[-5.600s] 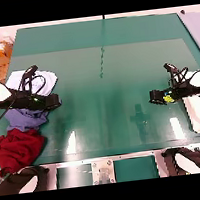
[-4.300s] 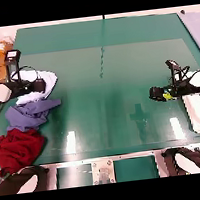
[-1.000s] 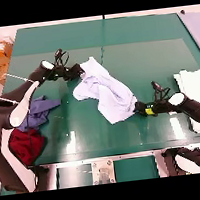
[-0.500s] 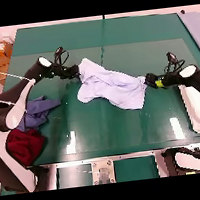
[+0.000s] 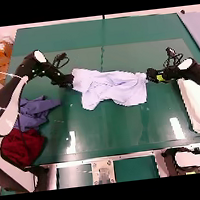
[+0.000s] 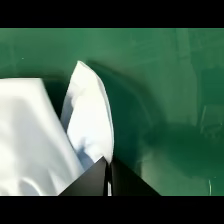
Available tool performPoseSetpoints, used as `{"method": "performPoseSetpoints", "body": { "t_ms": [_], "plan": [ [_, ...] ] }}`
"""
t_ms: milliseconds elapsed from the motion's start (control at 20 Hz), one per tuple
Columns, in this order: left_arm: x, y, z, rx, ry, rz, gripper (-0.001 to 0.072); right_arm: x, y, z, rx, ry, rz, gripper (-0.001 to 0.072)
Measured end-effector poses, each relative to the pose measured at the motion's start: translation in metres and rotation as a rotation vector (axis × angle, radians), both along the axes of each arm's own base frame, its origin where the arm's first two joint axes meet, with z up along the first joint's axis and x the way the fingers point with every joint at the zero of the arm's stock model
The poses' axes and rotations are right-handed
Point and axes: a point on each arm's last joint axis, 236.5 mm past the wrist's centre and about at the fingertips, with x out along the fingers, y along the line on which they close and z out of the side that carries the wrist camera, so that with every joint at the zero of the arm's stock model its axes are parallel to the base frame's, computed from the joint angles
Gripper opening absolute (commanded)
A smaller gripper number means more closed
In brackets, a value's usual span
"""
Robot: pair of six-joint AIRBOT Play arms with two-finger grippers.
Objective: Fold the shirts.
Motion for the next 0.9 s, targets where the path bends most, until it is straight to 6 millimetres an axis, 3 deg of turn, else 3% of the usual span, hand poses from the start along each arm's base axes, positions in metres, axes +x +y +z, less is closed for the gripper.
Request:
{"method": "performPoseSetpoints", "body": {
  "t_ms": [50,100,200,300,450,600,750,900],
  "plan": [
    [-0.006,0.002,0.001,0.007,0.024,-0.010,0.0573,-0.002,-0.001,-0.001,-0.002,0.009,0.005,0.0348],
    [-0.011,0.003,0.002,0.010,0.044,-0.016,0.0673,-0.003,0.000,-0.002,0.001,0.017,0.009,0.0357],
    [-0.016,0.007,0.003,0.020,0.066,-0.019,0.0674,-0.009,-0.002,-0.002,0.009,0.039,0.013,0.0435],
    [-0.011,0.016,0.006,0.030,0.060,-0.004,0.0673,-0.019,-0.006,-0.001,0.025,0.070,0.013,0.0436],
    [0.011,0.045,0.011,0.019,0.024,0.092,0.0674,-0.041,-0.013,-0.007,0.060,0.142,0.002,0.0435],
    [0.038,0.074,0.007,-0.061,0.000,0.222,0.0674,-0.069,-0.005,-0.024,0.110,0.231,-0.003,0.0435],
    [0.050,0.076,-0.008,-0.168,0.020,0.267,0.0673,-0.090,0.022,-0.035,0.202,0.290,0.000,0.0436],
    [0.055,0.058,-0.021,-0.276,0.048,0.268,0.0672,-0.106,0.054,-0.043,0.251,0.331,0.043,0.0435]
  ]
}}
